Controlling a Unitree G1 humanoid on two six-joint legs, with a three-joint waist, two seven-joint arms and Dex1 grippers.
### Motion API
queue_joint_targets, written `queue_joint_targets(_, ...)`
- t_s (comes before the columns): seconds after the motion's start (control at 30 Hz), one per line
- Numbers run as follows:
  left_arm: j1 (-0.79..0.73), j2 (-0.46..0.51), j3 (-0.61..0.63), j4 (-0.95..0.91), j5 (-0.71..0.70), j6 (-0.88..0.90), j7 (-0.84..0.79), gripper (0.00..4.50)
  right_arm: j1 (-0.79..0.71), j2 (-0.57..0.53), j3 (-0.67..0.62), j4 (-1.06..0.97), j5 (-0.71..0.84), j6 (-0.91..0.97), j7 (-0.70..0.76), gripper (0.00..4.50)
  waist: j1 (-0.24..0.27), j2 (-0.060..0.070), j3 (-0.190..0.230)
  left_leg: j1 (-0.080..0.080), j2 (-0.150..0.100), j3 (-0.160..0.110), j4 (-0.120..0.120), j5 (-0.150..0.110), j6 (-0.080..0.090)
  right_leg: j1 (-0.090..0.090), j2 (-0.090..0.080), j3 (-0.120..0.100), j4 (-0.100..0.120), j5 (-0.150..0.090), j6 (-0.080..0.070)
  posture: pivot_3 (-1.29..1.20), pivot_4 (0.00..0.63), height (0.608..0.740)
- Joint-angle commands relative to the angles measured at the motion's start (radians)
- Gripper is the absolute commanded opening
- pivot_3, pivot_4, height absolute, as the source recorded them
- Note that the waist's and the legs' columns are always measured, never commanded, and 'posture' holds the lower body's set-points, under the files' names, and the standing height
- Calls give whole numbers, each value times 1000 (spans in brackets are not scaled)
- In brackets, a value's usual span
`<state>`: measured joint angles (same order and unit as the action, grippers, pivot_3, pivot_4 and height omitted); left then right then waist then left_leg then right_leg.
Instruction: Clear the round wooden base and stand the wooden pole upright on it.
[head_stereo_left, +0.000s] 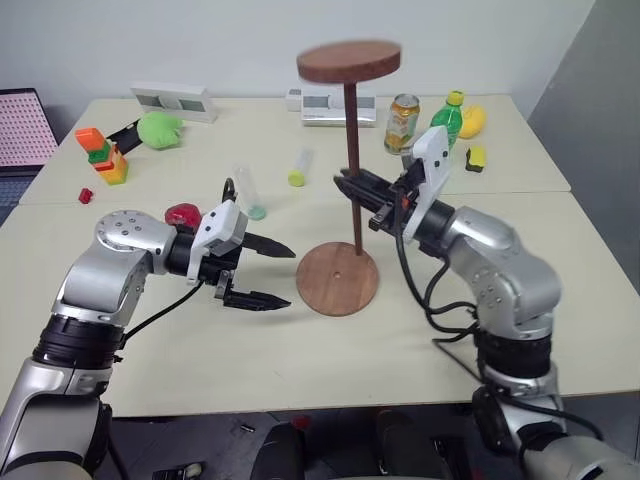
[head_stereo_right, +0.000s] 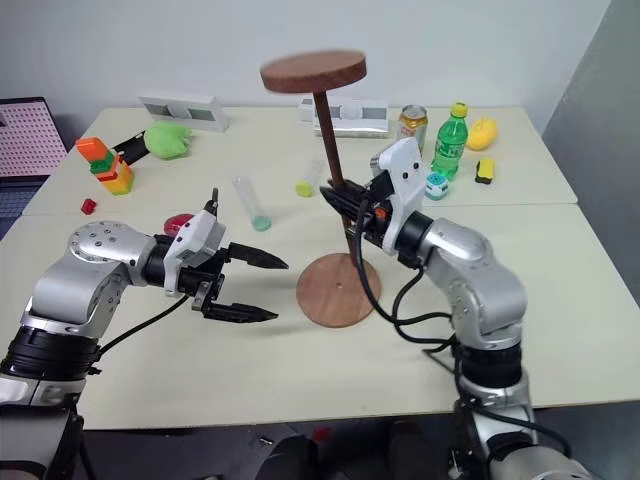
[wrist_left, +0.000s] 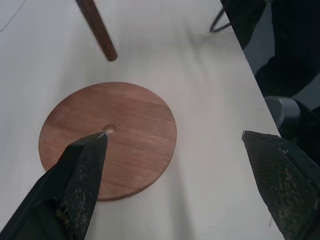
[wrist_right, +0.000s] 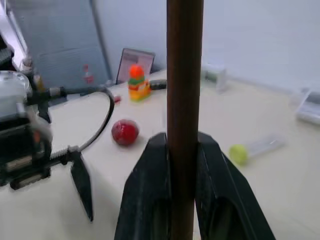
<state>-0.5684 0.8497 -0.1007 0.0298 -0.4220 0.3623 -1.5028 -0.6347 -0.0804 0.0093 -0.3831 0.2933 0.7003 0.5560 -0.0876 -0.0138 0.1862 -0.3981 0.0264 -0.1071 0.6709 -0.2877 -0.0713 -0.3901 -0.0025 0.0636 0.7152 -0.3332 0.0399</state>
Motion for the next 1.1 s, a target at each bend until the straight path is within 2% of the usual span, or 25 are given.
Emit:
queue_joint_targets(0.03, 30, 20, 35, -49, -1, -17, 17, 4500, 75, 15, 51, -14, -3, -139, -13, 243, 0, 0, 0, 0, 0, 0, 0, 0, -1, 0, 0, 0, 0, 0, 0, 0, 150, 740)
queue_joint_targets(0.2, 63, 27, 42, -97, -17, 9, 36, 4500, 160, 40, 82, 45, 14, -288, 19, 243, 2, 0, 0, 0, 0, 0, 0, 1, -2, 0, 0, 0, 0, 0, 0, 0, 150, 740)
queue_joint_targets(0.53, 51, 29, 20, -102, 0, 0, 38, 4500, 182, 51, 157, 244, -35, -473, 31, 243, 1, 0, 0, 1, 0, 1, -1, 1, -2, 0, 0, 1, 0, 0, 0, 0, 150, 740)
queue_joint_targets(1.1, 70, 34, 30, -100, 30, -17, 60, 4500, 185, 29, 173, 382, -54, -579, 41, 243, 2, 0, 0, 3, 0, 1, -1, 1, -2, 1, 0, 1, 0, 0, 0, 0, 150, 740)
